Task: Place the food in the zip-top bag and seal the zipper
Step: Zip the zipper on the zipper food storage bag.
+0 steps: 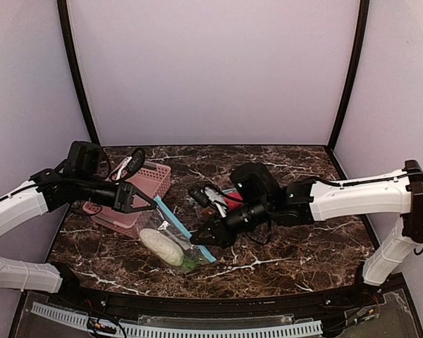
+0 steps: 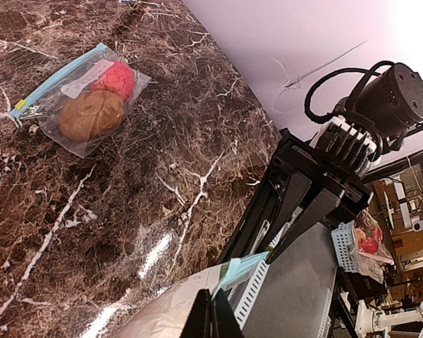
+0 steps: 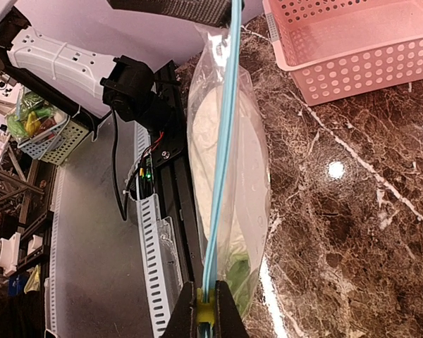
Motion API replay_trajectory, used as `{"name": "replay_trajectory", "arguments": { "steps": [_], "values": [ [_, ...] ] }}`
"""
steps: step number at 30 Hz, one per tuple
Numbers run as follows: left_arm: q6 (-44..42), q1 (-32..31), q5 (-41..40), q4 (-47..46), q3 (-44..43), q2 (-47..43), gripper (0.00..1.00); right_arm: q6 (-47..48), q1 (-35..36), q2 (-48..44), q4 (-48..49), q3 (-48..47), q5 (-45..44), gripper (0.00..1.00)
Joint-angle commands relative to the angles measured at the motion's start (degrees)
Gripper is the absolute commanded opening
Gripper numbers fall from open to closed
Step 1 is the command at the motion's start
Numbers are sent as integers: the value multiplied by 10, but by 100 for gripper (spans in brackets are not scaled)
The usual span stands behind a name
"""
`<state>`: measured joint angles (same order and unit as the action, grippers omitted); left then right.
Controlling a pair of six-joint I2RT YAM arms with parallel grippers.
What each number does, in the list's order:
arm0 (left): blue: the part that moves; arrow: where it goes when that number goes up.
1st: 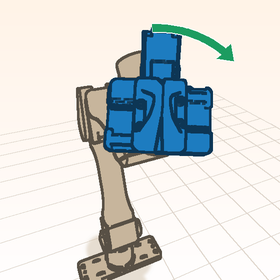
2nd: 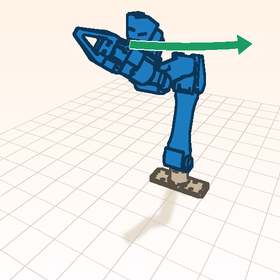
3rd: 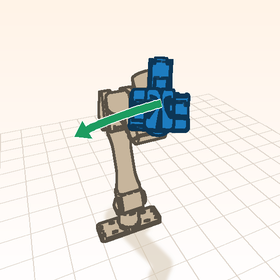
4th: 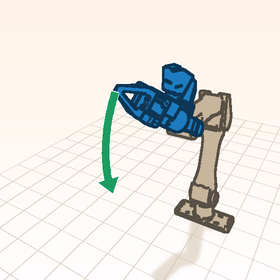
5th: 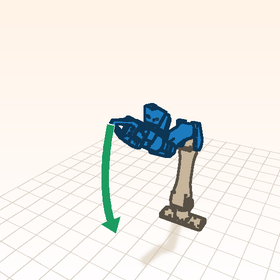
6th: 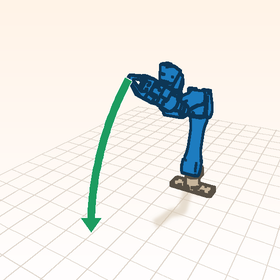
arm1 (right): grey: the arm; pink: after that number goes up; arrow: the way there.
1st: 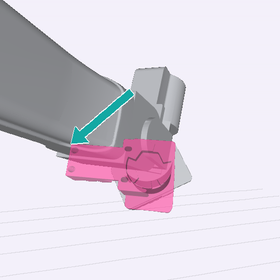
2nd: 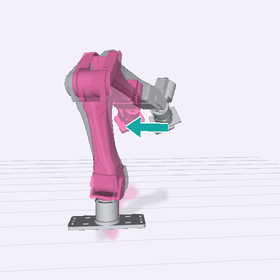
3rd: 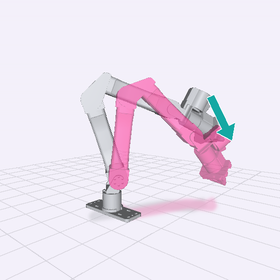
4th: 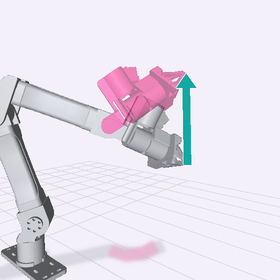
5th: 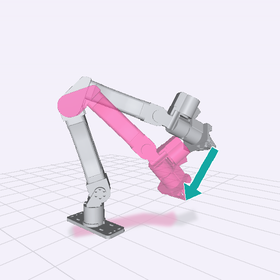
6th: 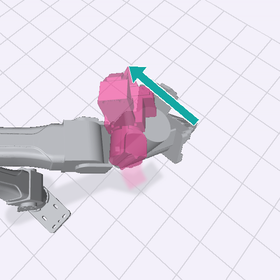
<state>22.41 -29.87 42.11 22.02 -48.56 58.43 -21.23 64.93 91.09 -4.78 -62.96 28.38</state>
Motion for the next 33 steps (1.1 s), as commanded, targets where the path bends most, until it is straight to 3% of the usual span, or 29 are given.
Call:
{"name": "replay_trajectory", "arguments": {
  "steps": [1, 4, 11, 33],
  "values": [
    [-29, 11, -55, -11, -36, 1, 1, 1, 16, -2, -82, 28, 34, 0],
    [-30, 12, -57, -16, -41, 3, 1, -6, 16, -13, -81, 45, 26, 0],
    [-6, 12, 66, -84, 2, -1, 1, -35, 15, -65, -23, 69, -12, 5],
    [-55, 12, 14, -8, -17, -23, 1, -47, 18, -76, -39, 120, 12, 6]
  ]
}}
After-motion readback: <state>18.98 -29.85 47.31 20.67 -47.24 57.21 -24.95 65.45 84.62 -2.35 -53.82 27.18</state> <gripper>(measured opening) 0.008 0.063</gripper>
